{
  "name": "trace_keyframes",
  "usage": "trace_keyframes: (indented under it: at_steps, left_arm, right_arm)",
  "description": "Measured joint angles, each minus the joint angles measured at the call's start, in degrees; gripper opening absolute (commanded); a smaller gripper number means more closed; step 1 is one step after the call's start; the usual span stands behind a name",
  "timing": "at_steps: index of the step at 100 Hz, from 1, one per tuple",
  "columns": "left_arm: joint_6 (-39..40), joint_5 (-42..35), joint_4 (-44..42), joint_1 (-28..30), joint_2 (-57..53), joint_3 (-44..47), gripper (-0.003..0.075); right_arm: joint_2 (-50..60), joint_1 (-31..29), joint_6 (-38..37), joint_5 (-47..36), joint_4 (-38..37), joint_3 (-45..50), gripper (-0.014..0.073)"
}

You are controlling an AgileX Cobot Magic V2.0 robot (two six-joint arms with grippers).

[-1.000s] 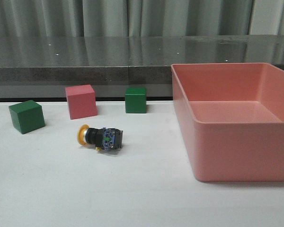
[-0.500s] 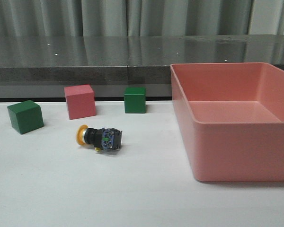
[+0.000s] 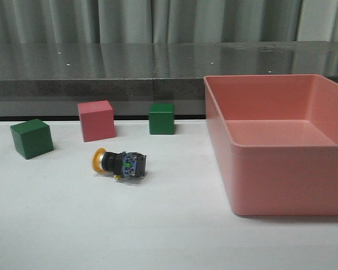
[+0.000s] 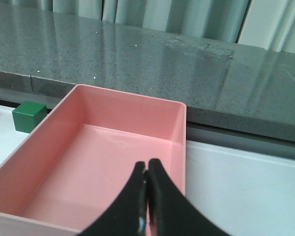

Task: Place and stand button with both arms

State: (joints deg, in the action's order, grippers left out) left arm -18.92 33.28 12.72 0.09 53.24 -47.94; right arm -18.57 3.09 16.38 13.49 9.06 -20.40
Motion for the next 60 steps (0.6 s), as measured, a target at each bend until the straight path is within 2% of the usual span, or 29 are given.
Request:
trace_keyframes:
  at_steps: [17, 26, 36, 48, 55, 60]
  left_arm:
    - [-6.9, 0.0, 2.1, 0.0, 9.9, -5.5, -0.0015]
    - [-10.2, 0.0, 4.2, 0.0, 13.3, -7.9, 0.0041]
    - [-15.2, 0.0, 7.2, 0.0, 15.2, -9.4, 0.0211]
    - [-20.1, 0.0, 11.6, 0.0, 16.1, -9.9, 0.0524]
    - [-21.0, -0.1, 14.0, 0.0, 16.3, -10.0, 0.0622]
    - [-21.4, -0.1, 15.4, 0.0, 16.3, -10.0, 0.0636]
  right_arm:
    - [0.0, 0.0, 0.0, 0.0, 0.0, 0.0, -0.0061]
    - [0.0, 0.0, 0.0, 0.0, 0.0, 0.0, -0.0061]
    - [0.0, 0.0, 0.0, 0.0, 0.0, 0.0, -0.0061]
    - [0.0, 0.0, 0.0, 0.0, 0.0, 0.0, -0.0061]
    - [0.0, 0.0, 0.0, 0.0, 0.0, 0.0, -0.0061]
    - [0.0, 0.0, 0.0, 0.0, 0.0, 0.0, -0.0061]
